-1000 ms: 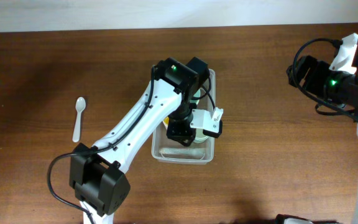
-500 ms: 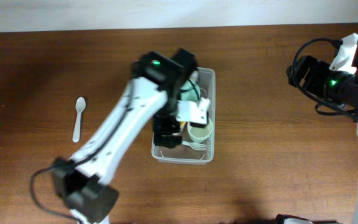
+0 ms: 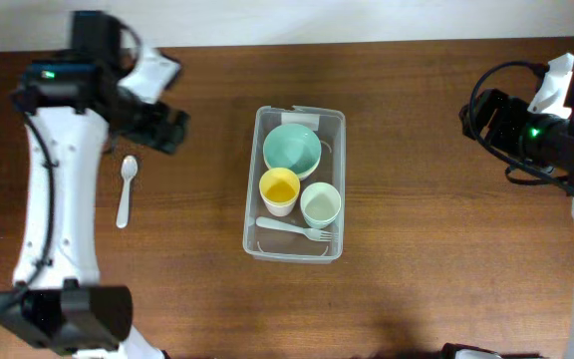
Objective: Pack container
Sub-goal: 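Carry the white fork into the container's lower area and release, then move the left gripper to the white spoon and grasp its handle, then carry the white spoon into the container beside the fork and release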
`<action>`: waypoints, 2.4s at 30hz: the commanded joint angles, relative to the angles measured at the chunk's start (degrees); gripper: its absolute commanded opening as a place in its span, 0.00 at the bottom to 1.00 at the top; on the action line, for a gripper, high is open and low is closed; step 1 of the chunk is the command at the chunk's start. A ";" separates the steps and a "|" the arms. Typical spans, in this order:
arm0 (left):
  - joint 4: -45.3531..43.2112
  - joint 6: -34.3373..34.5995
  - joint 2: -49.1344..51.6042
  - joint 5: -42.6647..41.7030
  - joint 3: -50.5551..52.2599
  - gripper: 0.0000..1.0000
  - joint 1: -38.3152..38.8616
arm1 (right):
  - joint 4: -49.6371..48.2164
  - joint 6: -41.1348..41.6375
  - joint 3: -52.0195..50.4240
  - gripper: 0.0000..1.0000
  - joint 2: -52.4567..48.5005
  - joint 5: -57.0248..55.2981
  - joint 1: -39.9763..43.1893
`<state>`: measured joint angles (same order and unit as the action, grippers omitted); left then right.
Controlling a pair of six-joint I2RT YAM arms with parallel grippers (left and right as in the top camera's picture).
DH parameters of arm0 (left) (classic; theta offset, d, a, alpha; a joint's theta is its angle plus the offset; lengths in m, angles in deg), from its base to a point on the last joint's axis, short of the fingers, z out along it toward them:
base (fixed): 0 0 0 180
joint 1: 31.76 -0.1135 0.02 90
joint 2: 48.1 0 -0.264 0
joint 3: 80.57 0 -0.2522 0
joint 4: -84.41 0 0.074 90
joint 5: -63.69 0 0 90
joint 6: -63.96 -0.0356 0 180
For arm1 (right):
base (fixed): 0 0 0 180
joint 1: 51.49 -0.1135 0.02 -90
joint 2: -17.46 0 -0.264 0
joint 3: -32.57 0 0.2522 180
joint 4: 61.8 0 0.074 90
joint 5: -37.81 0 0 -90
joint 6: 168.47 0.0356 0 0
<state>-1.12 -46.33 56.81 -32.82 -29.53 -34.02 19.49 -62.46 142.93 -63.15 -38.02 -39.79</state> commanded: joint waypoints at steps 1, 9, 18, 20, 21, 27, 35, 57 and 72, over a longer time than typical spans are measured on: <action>1.01 11.78 5.60 1.27 0.44 1.00 -4.83 | 0.00 -0.59 0.59 0.99 0.22 -0.52 0.37; -0.44 13.31 19.23 3.98 0.94 1.00 -11.06 | -0.02 -0.59 0.59 0.99 0.20 -0.52 0.37; -2.16 11.65 31.10 5.95 0.94 1.00 -11.54 | 0.00 -0.59 0.59 0.99 0.22 -0.52 0.37; -2.38 11.65 32.48 6.58 0.94 1.00 -11.52 | 0.00 -0.59 0.59 0.99 0.22 -0.52 0.37; -2.54 11.67 32.98 6.54 0.94 1.00 -11.52 | 0.00 -0.59 0.59 0.99 0.22 -0.52 0.37; -3.02 11.63 33.81 6.58 0.94 0.83 -11.65 | 0.00 -0.59 0.59 0.99 0.22 -0.52 0.37; -3.96 11.63 34.25 6.80 0.96 0.63 -11.85 | 0.00 -0.59 0.59 0.99 0.22 -0.52 0.37; 7.96 11.85 33.83 1.03 -10.75 0.01 -11.32 | 0.00 -0.59 0.59 0.99 0.22 -0.52 0.37; 16.00 -10.01 12.55 -3.67 -28.96 0.01 8.37 | -0.02 -0.59 0.59 0.99 0.22 -0.52 0.37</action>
<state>14.53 -45.81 75.25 -34.96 -57.29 -30.59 19.51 -62.46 142.93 -63.15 -38.02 -39.79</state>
